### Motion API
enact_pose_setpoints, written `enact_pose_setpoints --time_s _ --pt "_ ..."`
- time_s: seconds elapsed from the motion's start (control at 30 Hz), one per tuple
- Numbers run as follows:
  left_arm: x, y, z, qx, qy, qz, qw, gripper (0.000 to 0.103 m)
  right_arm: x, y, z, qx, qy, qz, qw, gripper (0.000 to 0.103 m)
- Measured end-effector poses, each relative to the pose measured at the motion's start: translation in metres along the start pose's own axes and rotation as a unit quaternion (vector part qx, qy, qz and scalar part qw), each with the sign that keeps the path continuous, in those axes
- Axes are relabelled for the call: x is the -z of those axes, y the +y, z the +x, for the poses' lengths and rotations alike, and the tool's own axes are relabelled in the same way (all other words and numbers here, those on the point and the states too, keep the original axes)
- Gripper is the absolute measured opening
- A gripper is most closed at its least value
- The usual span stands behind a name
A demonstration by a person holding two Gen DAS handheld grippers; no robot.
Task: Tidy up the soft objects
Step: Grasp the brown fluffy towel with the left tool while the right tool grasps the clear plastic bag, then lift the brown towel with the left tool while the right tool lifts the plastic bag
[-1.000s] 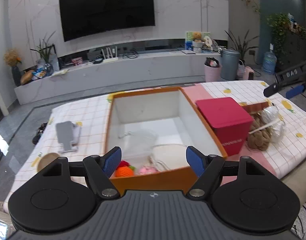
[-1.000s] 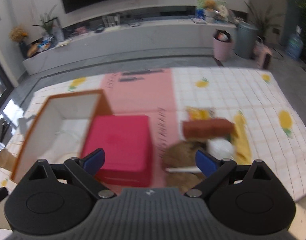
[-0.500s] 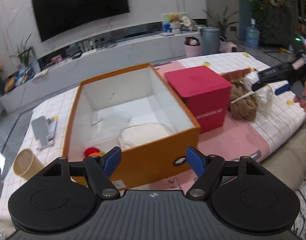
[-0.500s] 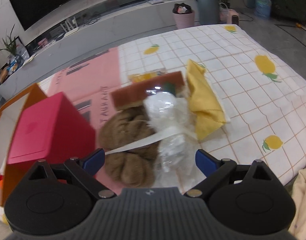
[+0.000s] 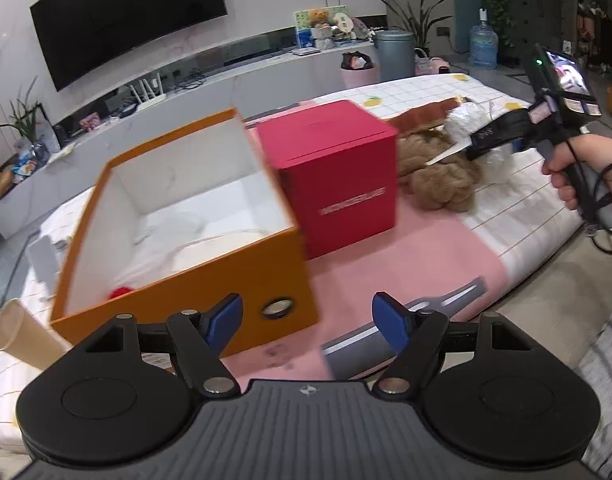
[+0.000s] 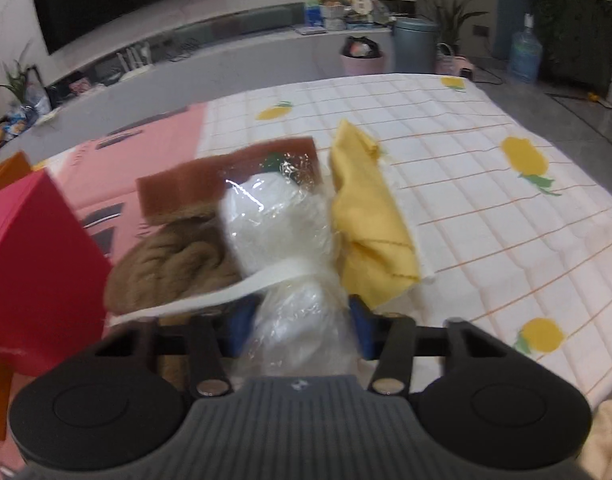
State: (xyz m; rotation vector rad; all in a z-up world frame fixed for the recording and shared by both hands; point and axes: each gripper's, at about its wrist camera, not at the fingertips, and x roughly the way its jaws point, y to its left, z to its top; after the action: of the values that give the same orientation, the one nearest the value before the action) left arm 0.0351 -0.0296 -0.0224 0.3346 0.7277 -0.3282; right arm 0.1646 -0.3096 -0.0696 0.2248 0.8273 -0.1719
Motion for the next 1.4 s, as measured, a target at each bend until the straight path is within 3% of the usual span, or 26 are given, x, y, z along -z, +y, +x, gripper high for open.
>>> enact_pose_setpoints --time_s 0.1,0.23,0.37,0.57,0.67,0.87,1.0,1.17,1.3,1.4 --pt "-0.010 -0.021 0.007 0.006 -0.009 0.018 0.9998 0.087 -0.009 -0.006 0.000 -0.015 0.017 0.027 0.999 0.046" --pt "-0.024 -0.050 0.025 0.031 -0.024 0.027 0.9989 0.087 -0.016 -0.006 -0.017 -0.017 0.026 0.003 1.000 0.045" --pt "-0.038 -0.080 0.053 0.062 -0.037 0.036 0.9968 0.087 -0.010 -0.022 -0.041 0.033 -0.011 0.007 0.999 0.046" --pt "-0.052 -0.110 0.095 0.082 -0.040 0.021 0.9956 0.087 -0.015 -0.057 -0.042 0.005 0.001 0.088 0.996 0.046" --pt "-0.055 -0.119 0.109 0.095 -0.050 0.011 0.9942 0.087 -0.022 -0.055 -0.047 -0.004 -0.015 0.086 0.996 0.046" --pt "-0.063 -0.142 0.130 0.062 -0.066 0.022 0.9956 0.087 -0.026 -0.055 -0.068 -0.019 -0.056 0.063 0.996 0.046" --pt "-0.065 -0.149 0.140 0.024 -0.091 0.027 0.9953 0.087 -0.027 -0.064 -0.068 -0.012 -0.052 0.066 0.996 0.046" --pt "-0.070 -0.147 0.160 0.000 -0.074 0.001 0.9972 0.088 -0.027 -0.072 -0.065 -0.025 -0.042 0.091 0.995 0.046" --pt "-0.067 -0.145 0.163 -0.010 -0.081 0.000 0.9966 0.090 -0.027 -0.064 -0.068 -0.028 -0.047 0.064 0.996 0.046" --pt "-0.059 -0.143 0.155 0.001 -0.093 0.004 0.9957 0.073 -0.026 -0.055 -0.064 -0.045 -0.031 0.034 0.998 0.046"
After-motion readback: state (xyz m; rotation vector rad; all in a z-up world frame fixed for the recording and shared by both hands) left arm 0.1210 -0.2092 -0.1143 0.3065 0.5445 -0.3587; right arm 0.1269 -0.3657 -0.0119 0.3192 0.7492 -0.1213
